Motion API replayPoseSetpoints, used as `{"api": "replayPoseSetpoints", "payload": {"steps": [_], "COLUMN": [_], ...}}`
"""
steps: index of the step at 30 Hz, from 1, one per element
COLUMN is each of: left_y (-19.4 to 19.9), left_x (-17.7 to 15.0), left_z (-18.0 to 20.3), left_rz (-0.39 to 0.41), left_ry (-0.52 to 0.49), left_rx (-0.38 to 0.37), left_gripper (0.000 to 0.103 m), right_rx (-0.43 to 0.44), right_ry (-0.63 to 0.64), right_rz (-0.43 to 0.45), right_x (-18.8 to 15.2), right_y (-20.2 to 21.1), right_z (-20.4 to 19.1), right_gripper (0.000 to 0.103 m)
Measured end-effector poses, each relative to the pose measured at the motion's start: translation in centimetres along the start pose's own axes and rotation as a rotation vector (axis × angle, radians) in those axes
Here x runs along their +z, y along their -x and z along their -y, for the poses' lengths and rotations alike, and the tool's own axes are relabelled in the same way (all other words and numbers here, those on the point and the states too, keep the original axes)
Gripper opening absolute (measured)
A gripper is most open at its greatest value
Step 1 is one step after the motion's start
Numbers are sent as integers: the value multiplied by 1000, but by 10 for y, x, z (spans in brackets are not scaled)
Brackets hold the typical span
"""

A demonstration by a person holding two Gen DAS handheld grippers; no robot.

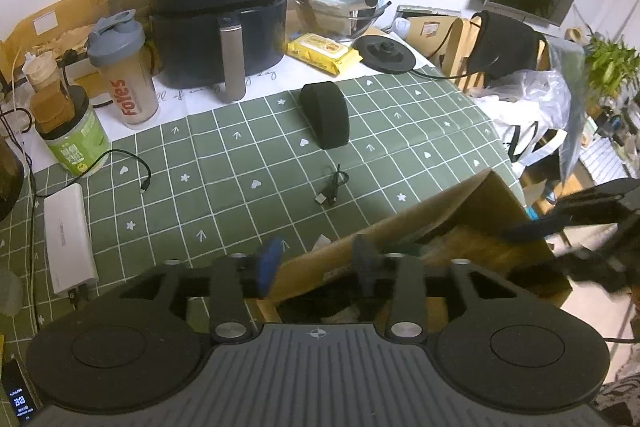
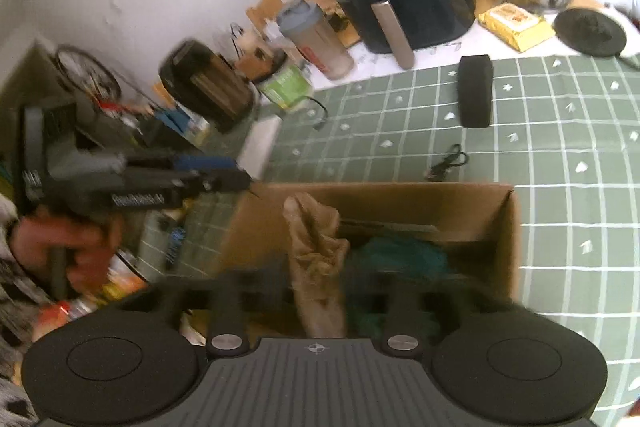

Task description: Organize soft objects

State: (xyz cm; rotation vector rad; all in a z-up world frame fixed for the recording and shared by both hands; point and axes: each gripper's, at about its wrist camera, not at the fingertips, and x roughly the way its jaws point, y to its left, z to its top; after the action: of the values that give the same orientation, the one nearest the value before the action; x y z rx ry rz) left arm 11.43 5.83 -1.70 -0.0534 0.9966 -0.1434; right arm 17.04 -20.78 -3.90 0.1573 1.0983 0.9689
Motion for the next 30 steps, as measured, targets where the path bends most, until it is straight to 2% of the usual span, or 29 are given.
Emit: {"api": "replayPoseSetpoints", "payload": {"steps": [1, 2, 5, 10, 19, 30], "left_y": [-1, -3, -10, -26, -65, -129], "left_x": [1, 2, 7, 16, 39, 69], "left_z": [0, 0, -1, -2, -7, -7], "left_rz": [-2, -5, -26, -81, -200, -403], "left_ry": [-2, -4, -16, -43, -51, -139], "left_rx": [2, 4, 4, 6, -36, -140], "left_gripper": [45, 45, 46, 46, 46, 46], "right_rx": [-20, -34, -59, -161, -252, -319], "right_ry": [22, 46, 99, 171, 195, 123], "right_rz": [10, 24, 30, 26, 25, 53], "right_x": [-1, -2, -1, 0, 4, 11], "right_y": [2, 4, 8, 8, 8, 21], "right_z": [-1, -3, -4, -2, 17, 47], "right_gripper": [95, 99, 103, 103, 103, 103]}}
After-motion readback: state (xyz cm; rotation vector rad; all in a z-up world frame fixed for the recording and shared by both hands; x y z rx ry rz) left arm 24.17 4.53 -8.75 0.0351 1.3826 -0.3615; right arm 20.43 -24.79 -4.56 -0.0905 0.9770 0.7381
